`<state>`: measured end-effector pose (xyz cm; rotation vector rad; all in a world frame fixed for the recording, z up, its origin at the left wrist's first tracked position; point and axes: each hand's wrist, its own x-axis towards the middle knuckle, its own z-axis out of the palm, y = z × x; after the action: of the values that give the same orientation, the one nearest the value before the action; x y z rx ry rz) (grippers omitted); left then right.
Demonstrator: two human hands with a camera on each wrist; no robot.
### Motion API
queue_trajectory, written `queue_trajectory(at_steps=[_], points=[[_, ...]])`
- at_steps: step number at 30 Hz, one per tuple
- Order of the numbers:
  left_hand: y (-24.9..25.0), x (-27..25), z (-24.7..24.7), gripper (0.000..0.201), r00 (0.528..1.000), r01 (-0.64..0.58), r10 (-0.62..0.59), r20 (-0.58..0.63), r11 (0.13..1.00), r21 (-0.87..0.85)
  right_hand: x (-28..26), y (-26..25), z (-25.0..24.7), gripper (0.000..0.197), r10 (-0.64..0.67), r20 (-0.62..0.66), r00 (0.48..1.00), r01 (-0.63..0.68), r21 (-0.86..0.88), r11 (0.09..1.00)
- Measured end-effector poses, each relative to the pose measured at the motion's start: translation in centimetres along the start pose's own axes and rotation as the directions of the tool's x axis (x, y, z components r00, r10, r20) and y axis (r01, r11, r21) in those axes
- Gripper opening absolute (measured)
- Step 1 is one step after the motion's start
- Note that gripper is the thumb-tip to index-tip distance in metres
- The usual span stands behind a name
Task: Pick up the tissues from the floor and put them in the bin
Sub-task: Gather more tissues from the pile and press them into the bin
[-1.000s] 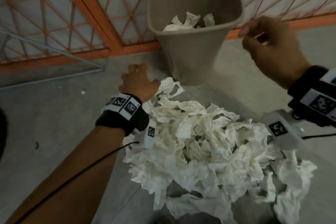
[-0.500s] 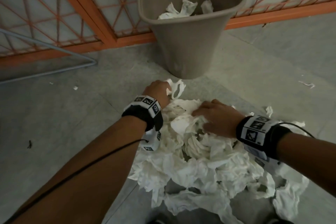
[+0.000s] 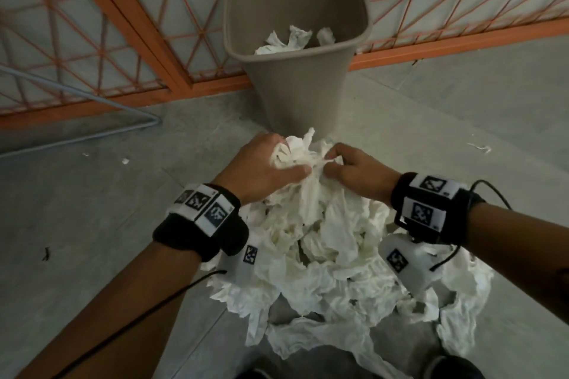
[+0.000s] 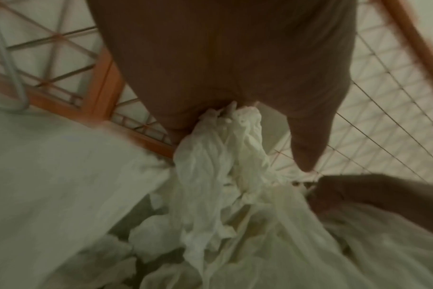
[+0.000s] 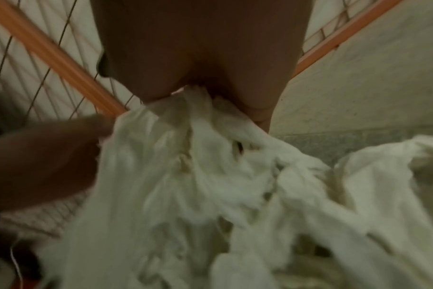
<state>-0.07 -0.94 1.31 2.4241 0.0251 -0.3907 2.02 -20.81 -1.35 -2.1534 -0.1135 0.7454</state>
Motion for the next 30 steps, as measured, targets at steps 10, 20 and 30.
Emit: queue_trajectory(at_steps=[10,20,30], points=[[2.9,-3.2,0.7,0.051,0.982,-0.168,0.163,-0.095,0.985,-0.041,-2.9,-3.8,-0.6,0.041,-0.118,0.068,0.991,0.076,0.445,0.892],[7.7,-5.4,-5.8,0.037,0.936,-0.261,0.243,-0.255,0.964,-0.039,-5.2,-10.0,-4.6,0.042,-0.369,-0.056,0.928,0.341,0.532,0.775],[15.1,-3.2,-14.8,0.032,0.827,-0.343,0.295,-0.478,0.939,-0.014,-6.1,-20.3,-10.1,0.036,-0.47,-0.343,0.813,0.578,0.576,0.579]])
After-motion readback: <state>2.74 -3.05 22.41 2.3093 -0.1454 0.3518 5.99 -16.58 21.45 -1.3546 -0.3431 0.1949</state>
